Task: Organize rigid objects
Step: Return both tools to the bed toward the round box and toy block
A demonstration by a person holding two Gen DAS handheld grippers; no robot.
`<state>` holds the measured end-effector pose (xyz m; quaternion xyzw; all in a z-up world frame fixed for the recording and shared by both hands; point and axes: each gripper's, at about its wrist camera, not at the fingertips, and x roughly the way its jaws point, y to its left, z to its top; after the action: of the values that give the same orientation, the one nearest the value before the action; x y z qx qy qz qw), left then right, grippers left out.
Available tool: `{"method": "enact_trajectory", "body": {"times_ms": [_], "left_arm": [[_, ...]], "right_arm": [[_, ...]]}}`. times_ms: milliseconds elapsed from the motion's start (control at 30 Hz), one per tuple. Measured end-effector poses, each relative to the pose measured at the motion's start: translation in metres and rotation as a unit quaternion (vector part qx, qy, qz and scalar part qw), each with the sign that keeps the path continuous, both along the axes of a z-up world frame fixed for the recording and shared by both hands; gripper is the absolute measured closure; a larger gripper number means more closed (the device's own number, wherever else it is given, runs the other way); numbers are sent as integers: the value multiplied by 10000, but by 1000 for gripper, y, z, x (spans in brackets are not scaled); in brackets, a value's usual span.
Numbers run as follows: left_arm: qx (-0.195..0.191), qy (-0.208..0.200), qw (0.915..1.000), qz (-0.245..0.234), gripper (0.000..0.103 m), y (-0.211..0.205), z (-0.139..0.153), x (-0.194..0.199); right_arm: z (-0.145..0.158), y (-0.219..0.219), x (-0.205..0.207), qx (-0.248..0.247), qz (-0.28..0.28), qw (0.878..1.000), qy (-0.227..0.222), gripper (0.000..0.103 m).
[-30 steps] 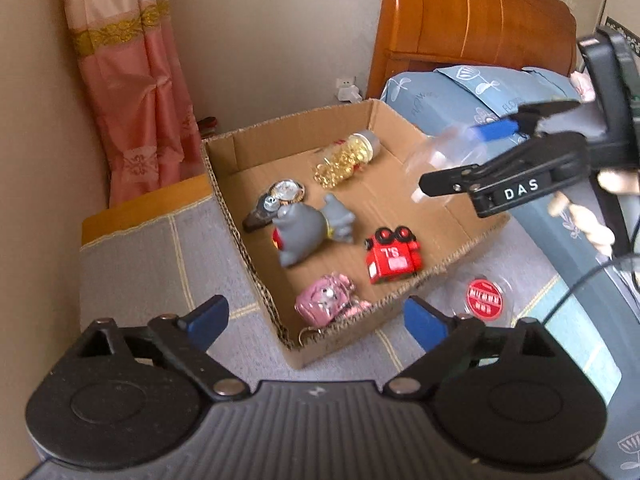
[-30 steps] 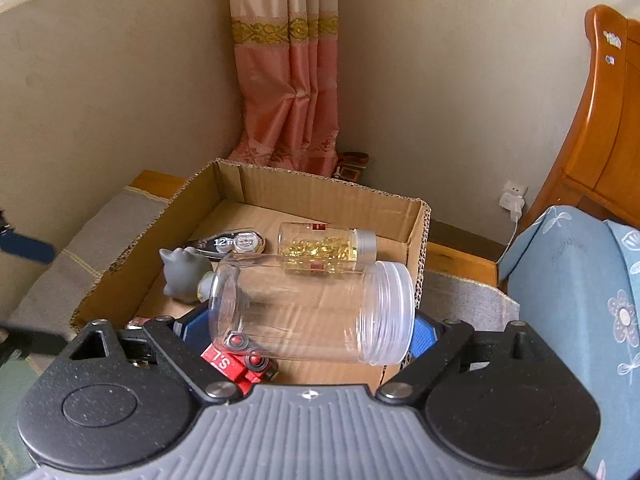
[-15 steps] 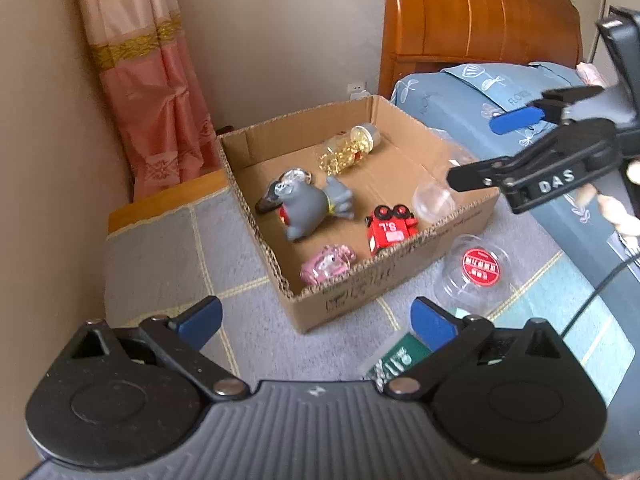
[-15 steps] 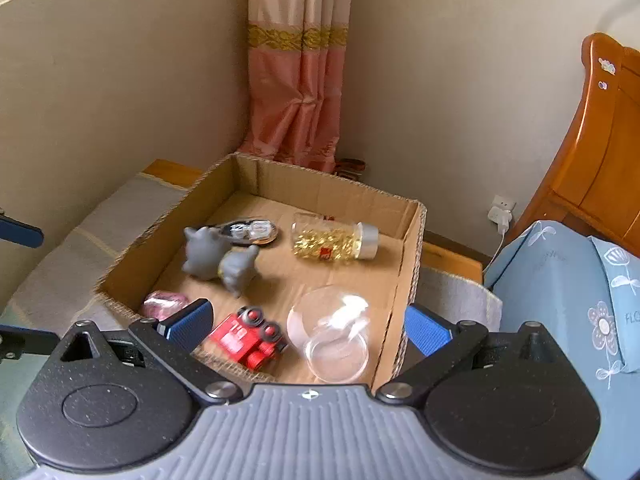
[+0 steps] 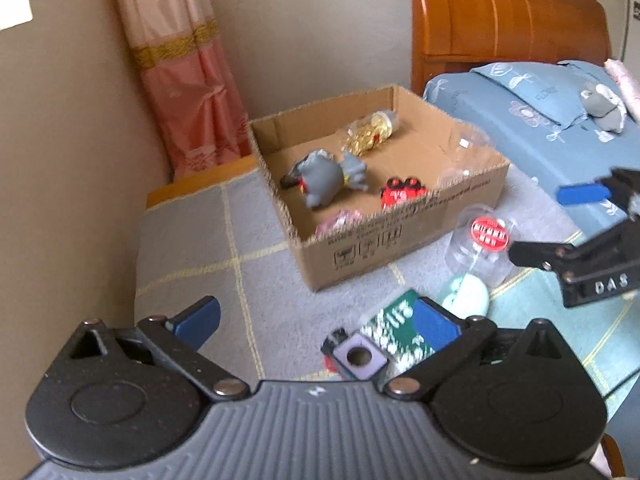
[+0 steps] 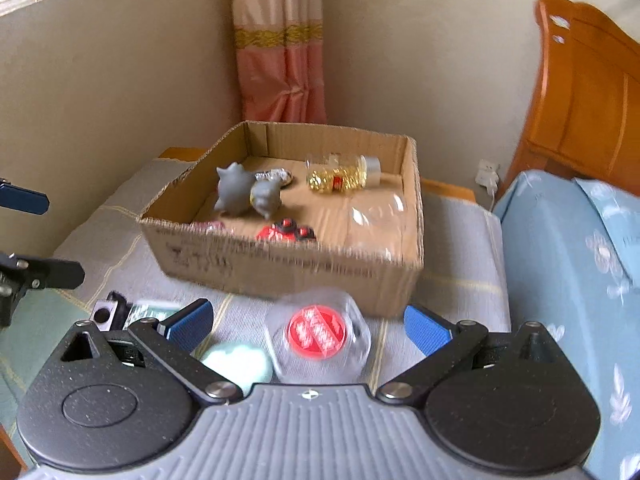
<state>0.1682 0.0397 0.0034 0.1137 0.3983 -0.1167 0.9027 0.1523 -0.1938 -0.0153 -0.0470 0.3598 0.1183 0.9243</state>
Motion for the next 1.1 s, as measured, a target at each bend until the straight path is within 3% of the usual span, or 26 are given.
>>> {"method": "enact_trajectory", "body": {"times_ms": [133, 267, 433, 600, 1100], "left_arm": [[14, -52, 9999, 121, 1, -1, -14, -11], [-440, 116, 9982, 386, 1, 6, -27, -8], [-710, 271, 9948, 681, 1, 13, -44, -4], [-997, 404, 9908, 820, 1, 18, -56, -3], [-1223, 386, 9790, 1585, 1, 69, -71, -16]], "right_arm": [[-24, -4, -23, 122, -258, 9995, 112, 0], [-52, -1, -39, -33, -376, 9989, 276, 0], [-75, -2, -50, -156, -461, 9975, 503, 0], [-78, -9, -50, 20, -549, 9967, 591, 0], [-81, -9, -47, -116, -491, 9969, 600, 0]]}}
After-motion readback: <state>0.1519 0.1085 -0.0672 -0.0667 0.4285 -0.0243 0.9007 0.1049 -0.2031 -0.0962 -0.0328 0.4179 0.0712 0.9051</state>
